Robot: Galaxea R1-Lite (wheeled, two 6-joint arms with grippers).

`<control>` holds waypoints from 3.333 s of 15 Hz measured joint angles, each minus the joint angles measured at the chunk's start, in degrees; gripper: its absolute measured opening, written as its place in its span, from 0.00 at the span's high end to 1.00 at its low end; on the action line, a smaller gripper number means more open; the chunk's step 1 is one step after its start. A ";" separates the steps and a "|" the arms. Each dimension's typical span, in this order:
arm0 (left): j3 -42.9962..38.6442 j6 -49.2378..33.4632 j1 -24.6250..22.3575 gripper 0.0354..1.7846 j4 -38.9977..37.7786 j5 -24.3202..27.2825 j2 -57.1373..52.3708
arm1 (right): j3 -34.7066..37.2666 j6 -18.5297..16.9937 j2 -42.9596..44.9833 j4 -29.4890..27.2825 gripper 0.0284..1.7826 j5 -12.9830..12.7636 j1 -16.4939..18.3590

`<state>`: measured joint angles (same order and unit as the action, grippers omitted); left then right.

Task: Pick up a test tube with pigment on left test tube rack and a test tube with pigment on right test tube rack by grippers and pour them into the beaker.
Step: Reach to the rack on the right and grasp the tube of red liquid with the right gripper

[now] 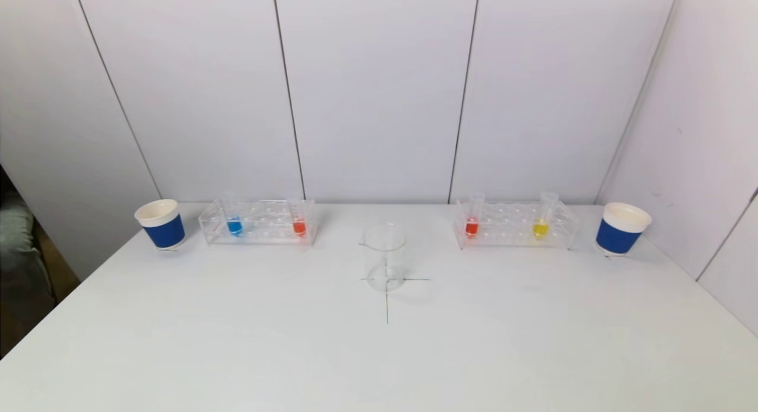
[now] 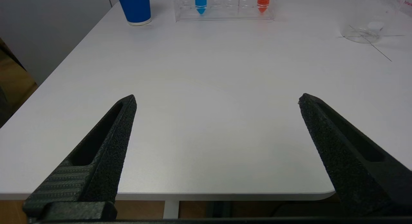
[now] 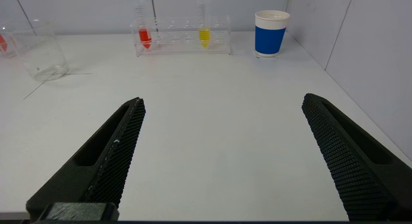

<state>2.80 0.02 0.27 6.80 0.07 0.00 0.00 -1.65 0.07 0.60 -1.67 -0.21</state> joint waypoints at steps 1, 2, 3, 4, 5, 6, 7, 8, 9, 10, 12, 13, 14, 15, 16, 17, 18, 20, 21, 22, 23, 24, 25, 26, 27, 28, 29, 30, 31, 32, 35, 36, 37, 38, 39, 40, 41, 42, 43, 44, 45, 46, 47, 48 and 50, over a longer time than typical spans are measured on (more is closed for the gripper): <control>0.00 -0.02 0.00 0.01 0.02 0.02 0.00 | 0.00 0.02 0.00 -0.02 0.01 0.00 0.00; 0.00 -0.02 0.00 0.01 0.02 0.02 0.00 | 0.00 0.02 0.00 -0.02 0.01 0.02 0.00; 0.00 -0.02 0.00 0.01 0.02 0.02 0.00 | 0.00 0.00 0.00 0.00 0.01 0.02 0.00; 0.00 -0.02 0.00 0.01 0.00 0.02 0.00 | 0.00 -0.02 0.00 0.00 0.01 0.00 0.02; 0.00 -0.02 0.00 0.01 0.02 0.02 0.00 | 0.00 0.00 0.00 0.00 0.01 0.02 0.02; 0.00 0.00 0.00 0.01 0.02 0.02 0.00 | 0.00 0.05 0.00 0.00 0.01 -0.01 0.05; 0.00 0.00 0.00 0.01 0.02 0.02 0.00 | 0.00 0.13 0.00 0.00 0.01 -0.01 0.05; 0.00 -0.02 0.00 0.01 0.02 0.02 0.00 | 0.00 0.30 0.00 -0.11 0.01 0.00 0.05; 0.00 -0.02 0.00 0.01 0.02 0.00 0.00 | 0.00 0.33 0.00 -0.05 0.01 -0.09 0.05; 0.00 -0.02 -0.02 0.01 0.02 0.02 0.00 | -0.16 0.30 0.00 0.34 0.01 -0.12 0.05; 0.00 0.00 0.00 0.01 0.02 0.02 0.00 | -2.34 0.44 0.00 -0.11 0.01 0.41 0.05; 0.00 -0.02 0.00 0.01 0.02 0.02 0.00 | -4.10 0.49 0.00 -0.73 0.01 0.93 0.02; 0.00 -0.02 0.00 0.01 0.02 0.02 0.00 | -6.23 0.55 0.00 -1.89 0.01 1.60 -0.01; 0.00 -0.02 0.00 0.01 0.02 0.00 0.00 | -8.46 0.57 -0.02 -3.68 0.01 2.27 -0.01; 0.00 -0.02 0.00 0.01 0.02 0.02 0.00 | -11.33 0.60 -0.07 -5.96 0.01 3.12 -0.04; 0.00 0.00 0.00 0.01 0.02 0.02 0.00 | -13.86 0.60 -0.23 -8.36 0.01 4.06 -0.04; 0.00 -0.02 -0.02 0.01 0.02 0.02 0.00 | -17.16 0.61 -0.65 -11.12 0.01 5.36 -0.04; 0.00 -0.02 -0.02 0.01 0.02 0.02 0.00 | -21.96 0.61 -2.72 -13.35 0.01 7.23 -0.09; 0.00 -0.02 -0.02 0.01 0.02 0.02 0.00 | -24.17 0.71 -4.14 -13.17 0.01 8.01 -0.17; 0.00 -0.02 -0.02 0.01 0.02 0.02 0.00 | -26.26 0.79 -5.63 -13.15 0.01 9.37 -0.26; 0.00 -0.02 -0.02 0.01 0.02 0.00 0.00 | -28.11 0.80 -7.23 -12.86 0.01 11.25 -0.37; 0.00 -0.02 0.00 0.01 0.02 0.00 0.00 | -29.77 0.80 -9.14 -12.56 0.01 13.08 -0.39; 0.00 -0.02 0.00 0.01 0.02 0.00 0.00 | -31.34 0.83 -11.23 -12.17 0.01 14.09 -0.37; 0.00 -0.02 0.00 0.01 0.02 0.02 0.00 | -32.99 0.79 -13.57 -11.56 0.01 14.53 -0.30; 0.00 -0.02 0.00 0.01 0.02 0.02 0.00 | -34.62 0.79 -16.30 -10.57 0.01 14.84 -0.30; 0.00 -0.02 0.00 0.01 0.00 0.02 0.00 | -36.13 0.79 -19.25 -9.03 0.01 14.97 -0.32; 0.00 0.00 0.00 0.01 0.02 0.00 0.00 | -37.27 0.79 -21.96 -7.62 0.01 15.06 -0.32; 0.00 -0.02 0.00 0.01 0.02 0.00 0.00 | -38.50 0.80 -25.32 -5.67 0.01 15.12 -0.34; 0.00 -0.02 0.00 0.01 0.02 0.00 0.00 | -39.72 0.88 -28.79 -3.82 0.01 15.29 -0.39; 0.00 -0.02 0.00 0.01 0.02 0.00 0.00 | -40.81 0.90 -31.99 -2.33 0.01 15.69 -0.43; 0.00 -0.02 0.00 0.01 0.02 0.02 0.00 | -42.80 1.10 -40.89 1.66 0.01 18.55 -0.45; 0.00 -0.02 0.00 0.01 0.02 0.02 0.00 | -42.85 1.21 -43.13 3.43 0.01 19.25 -0.48; 0.00 -0.02 0.00 0.01 0.02 0.02 0.00 | -42.58 1.29 -45.74 5.85 0.01 19.58 -0.54; 0.00 -0.02 0.00 0.01 0.02 0.02 0.00 | -42.06 1.34 -48.20 8.06 0.01 19.71 -0.73; 0.00 -0.02 0.00 0.01 0.02 0.02 0.00 | -41.37 1.34 -50.94 10.78 0.01 19.75 -1.24; 0.00 -0.02 0.00 0.01 0.02 0.04 0.00 | -40.62 1.40 -53.52 13.46 0.01 19.72 -2.00; 0.00 -0.02 0.00 0.01 0.02 0.02 0.00 | -39.68 1.49 -55.92 16.04 0.01 19.71 -2.79; 0.00 -0.02 0.00 0.01 0.02 0.02 0.00 | -38.41 1.57 -58.67 19.41 0.01 19.58 -3.78; 0.00 -0.02 0.00 0.01 0.00 0.02 0.00 | -36.82 1.65 -61.51 22.86 0.01 19.50 -4.74; 0.00 0.00 -0.02 0.01 0.02 0.02 0.00 | -35.35 1.67 -64.23 26.60 0.01 19.40 -5.41; 0.00 -0.02 0.00 0.01 0.02 0.02 0.00 | -33.95 1.72 -67.21 30.54 0.01 19.31 -5.99; 0.00 -0.02 0.00 0.01 0.02 0.02 0.00 | -32.71 1.74 -69.80 34.10 0.01 19.30 -6.31; 0.00 -0.02 0.00 0.01 0.02 0.00 0.00 | -31.22 1.76 -73.08 38.53 0.01 19.20 -6.75; 0.00 -0.02 0.00 0.01 0.02 0.02 0.00 | -30.04 1.74 -75.68 41.96 0.01 19.09 -7.18; 0.00 -0.02 0.00 0.01 0.02 0.02 0.00 | -27.83 1.60 -81.32 49.68 0.01 18.40 -8.55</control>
<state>2.80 0.00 0.27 6.83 0.10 0.00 -27.83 -0.05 -81.25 50.27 16.73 -8.75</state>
